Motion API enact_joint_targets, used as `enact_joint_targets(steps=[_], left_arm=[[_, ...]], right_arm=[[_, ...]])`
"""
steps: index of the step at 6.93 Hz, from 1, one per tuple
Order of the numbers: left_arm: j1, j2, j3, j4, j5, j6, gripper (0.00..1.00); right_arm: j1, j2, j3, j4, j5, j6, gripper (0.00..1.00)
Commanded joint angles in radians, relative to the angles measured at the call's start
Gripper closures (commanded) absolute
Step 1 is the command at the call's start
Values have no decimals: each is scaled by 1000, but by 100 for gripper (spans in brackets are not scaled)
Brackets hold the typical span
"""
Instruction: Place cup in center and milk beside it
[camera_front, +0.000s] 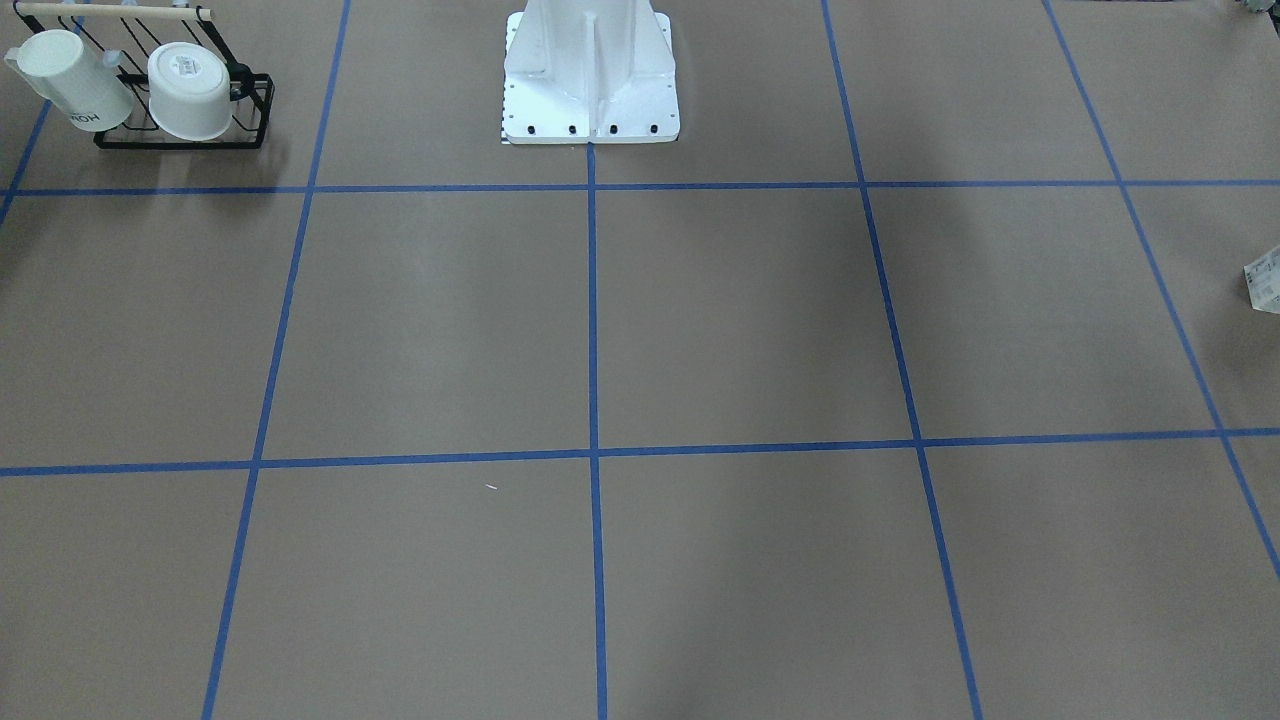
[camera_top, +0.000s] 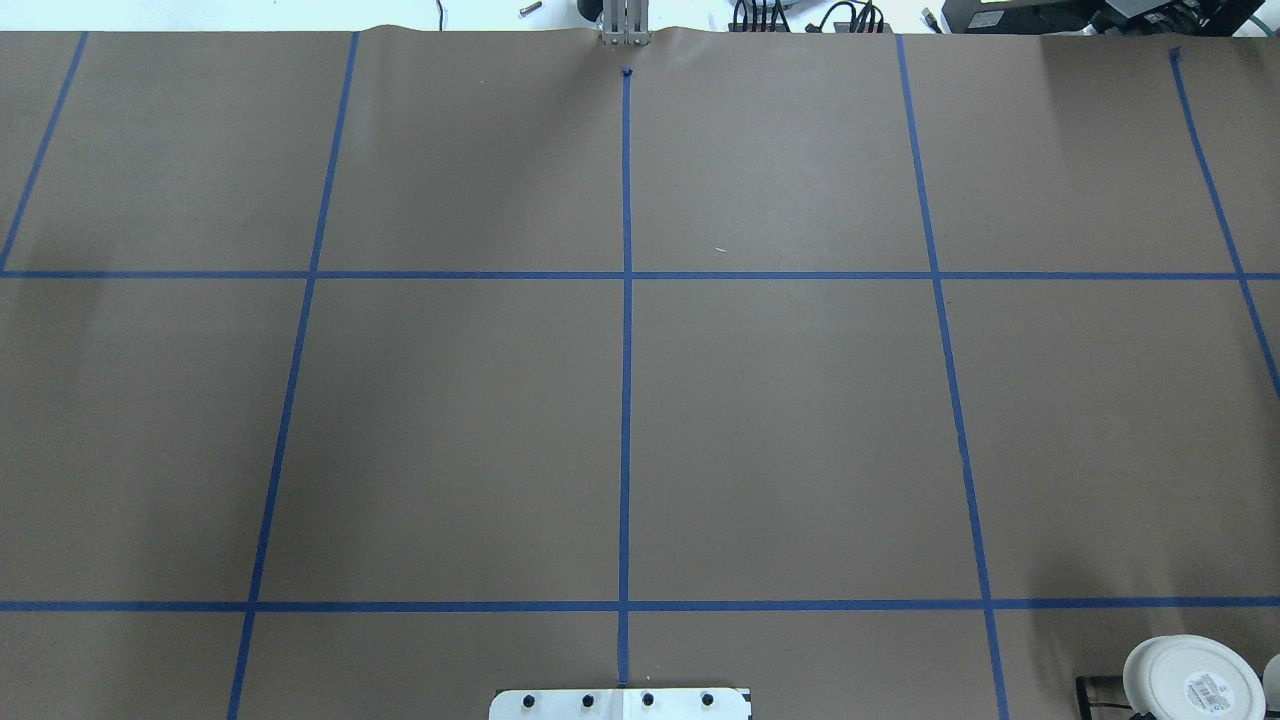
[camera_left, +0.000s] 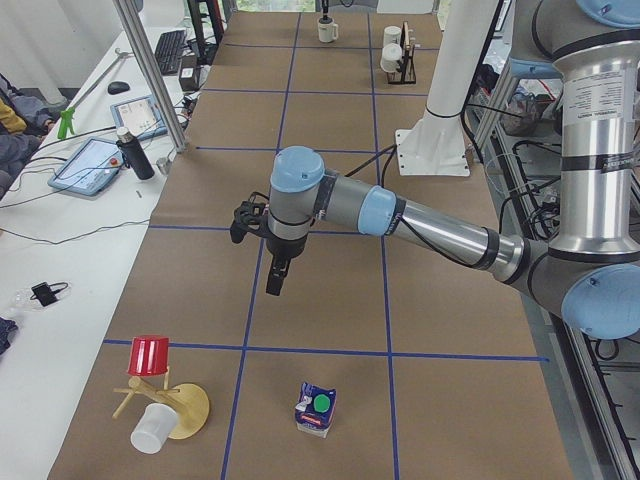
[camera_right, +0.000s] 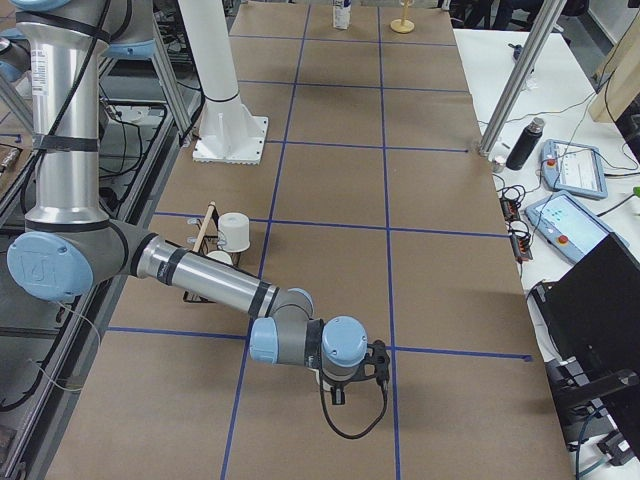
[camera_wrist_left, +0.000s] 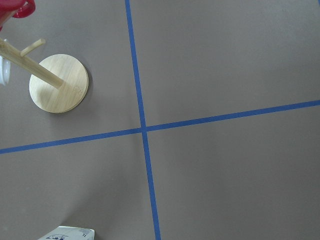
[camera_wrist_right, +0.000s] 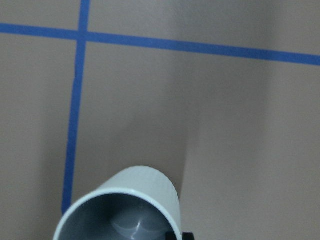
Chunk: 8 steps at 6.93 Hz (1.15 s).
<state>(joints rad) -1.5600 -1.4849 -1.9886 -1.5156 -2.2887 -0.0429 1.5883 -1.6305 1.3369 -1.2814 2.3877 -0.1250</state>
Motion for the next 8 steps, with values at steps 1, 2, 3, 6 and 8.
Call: enact_joint_targets(steps=[1, 2, 3, 6, 8], left_arm=[[0, 3, -3, 0, 0, 0, 2], [0, 3, -4, 0, 0, -2, 2], [0, 3, -3, 0, 0, -3, 2], [2, -5, 2, -2, 0, -3, 2], [2, -6, 5, 0, 0, -3, 2]], right_arm=[[-5, 6, 275, -232, 39, 24, 100], [-98, 7, 470, -331, 48, 162, 100], [-276, 24, 604, -319, 35, 447, 100], [-734, 485, 602, -322, -195, 1134, 100], [-820, 813, 311, -313, -283, 1307, 100]])
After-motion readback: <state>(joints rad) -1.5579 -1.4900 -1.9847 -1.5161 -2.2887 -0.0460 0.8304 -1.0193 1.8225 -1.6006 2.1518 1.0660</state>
